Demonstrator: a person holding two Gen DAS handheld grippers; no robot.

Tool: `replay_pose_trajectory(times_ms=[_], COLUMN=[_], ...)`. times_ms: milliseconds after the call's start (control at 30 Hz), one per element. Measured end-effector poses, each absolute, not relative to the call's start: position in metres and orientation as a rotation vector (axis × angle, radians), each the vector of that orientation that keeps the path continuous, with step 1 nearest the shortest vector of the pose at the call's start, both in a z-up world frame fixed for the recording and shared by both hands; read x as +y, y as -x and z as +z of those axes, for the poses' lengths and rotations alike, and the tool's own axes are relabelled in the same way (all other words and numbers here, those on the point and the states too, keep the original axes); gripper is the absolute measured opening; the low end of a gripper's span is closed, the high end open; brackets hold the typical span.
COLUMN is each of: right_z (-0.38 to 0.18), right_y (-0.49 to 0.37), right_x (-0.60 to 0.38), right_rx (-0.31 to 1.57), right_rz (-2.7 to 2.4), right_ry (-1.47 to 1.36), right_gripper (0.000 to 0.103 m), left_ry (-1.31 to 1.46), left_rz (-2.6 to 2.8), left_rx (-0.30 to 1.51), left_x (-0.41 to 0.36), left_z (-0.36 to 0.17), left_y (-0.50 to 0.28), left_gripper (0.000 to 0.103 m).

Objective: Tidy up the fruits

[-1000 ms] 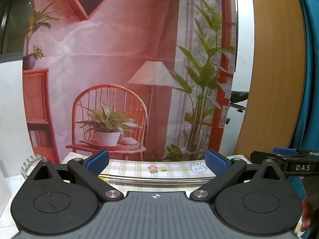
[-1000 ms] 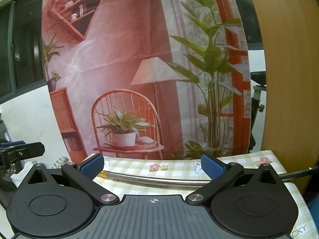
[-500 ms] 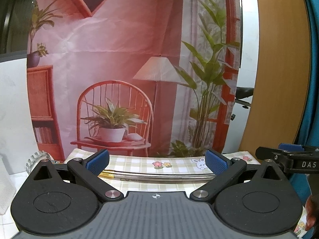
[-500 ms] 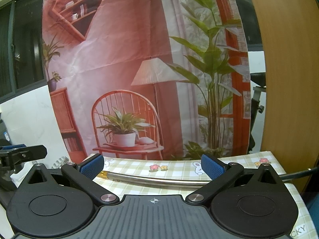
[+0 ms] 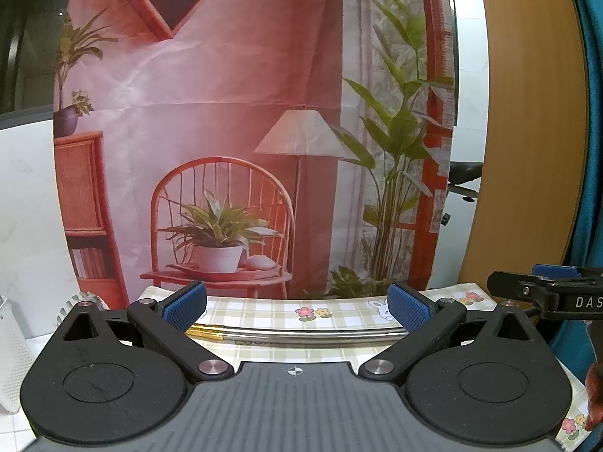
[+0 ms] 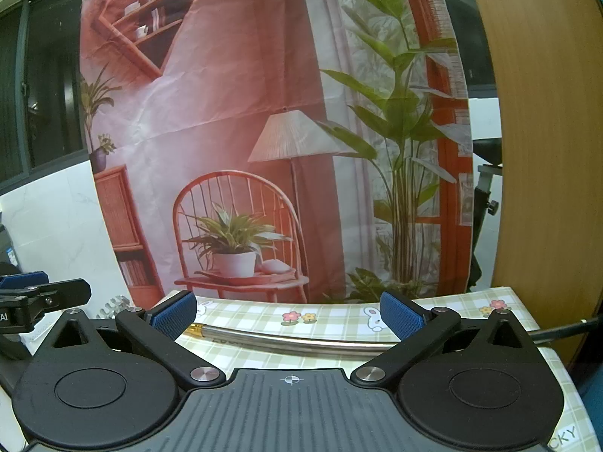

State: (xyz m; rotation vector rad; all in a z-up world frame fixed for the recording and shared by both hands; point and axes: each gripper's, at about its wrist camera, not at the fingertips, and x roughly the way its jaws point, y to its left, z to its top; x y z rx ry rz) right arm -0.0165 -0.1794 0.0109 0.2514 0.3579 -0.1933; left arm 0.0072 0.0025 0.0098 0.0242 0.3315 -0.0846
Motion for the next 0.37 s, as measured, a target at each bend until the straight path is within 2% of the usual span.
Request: replay_pose_trajectory(times_ms=[367], right_z=[0.0110], right_y=[0.0170], right_x=[-0.1792], right_rx=[0.359], right_rz=[-0.193], right_ry=[-0.251], right_gripper=[0.103], left_ry=[-0.038], left_rz=[-0.050], left_rx=[0.323], left_x=[0.0028], left_z=[0.0104], left_y=[-0.0058], left_gripper=[0.103])
